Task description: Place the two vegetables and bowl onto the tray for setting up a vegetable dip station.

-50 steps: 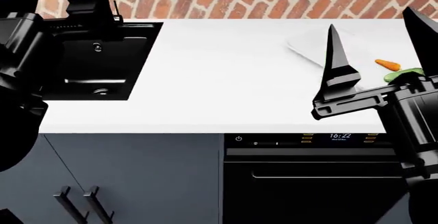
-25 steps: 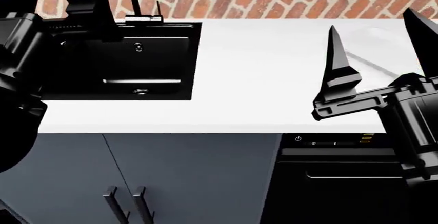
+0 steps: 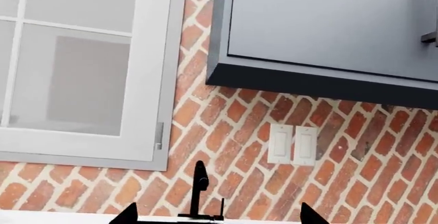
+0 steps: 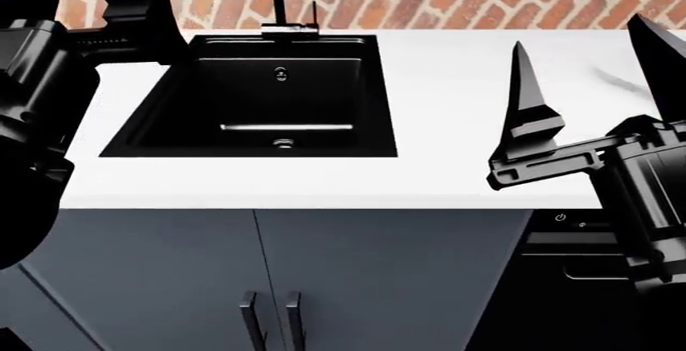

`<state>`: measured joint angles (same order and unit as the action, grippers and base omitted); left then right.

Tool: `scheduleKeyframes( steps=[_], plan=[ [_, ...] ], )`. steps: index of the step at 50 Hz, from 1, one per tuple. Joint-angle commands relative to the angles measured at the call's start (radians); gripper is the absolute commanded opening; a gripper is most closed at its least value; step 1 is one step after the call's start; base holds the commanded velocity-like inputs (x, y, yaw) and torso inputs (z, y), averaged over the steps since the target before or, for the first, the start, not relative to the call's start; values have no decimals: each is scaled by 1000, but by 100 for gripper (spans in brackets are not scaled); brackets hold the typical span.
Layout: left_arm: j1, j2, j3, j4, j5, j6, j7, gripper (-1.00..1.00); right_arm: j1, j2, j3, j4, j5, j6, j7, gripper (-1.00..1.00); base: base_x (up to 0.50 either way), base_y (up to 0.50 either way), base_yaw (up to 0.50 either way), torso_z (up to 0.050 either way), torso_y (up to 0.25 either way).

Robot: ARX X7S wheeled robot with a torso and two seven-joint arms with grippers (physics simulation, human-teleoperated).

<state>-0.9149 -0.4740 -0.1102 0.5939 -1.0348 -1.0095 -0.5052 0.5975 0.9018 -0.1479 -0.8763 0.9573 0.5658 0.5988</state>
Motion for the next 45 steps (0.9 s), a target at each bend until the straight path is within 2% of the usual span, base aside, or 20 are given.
scheduleKeyframes(
  steps=[1,32,45],
  plan=[
    [-1,6,-4,-5,2,7,3,100,4,-4,5,-2,10,7,-8,100,-8,500,0,0,0],
    [11,0,-9,-6,-13,20,-5,100,-23,-35,11,1,-15,-43,-2,100,-165,500,0,0,0],
    [18,-2,-3,-12,-8,31,1,100,-24,-36,-1,5,-29,-47,-9,100,-16,500,0,0,0]
  ],
)
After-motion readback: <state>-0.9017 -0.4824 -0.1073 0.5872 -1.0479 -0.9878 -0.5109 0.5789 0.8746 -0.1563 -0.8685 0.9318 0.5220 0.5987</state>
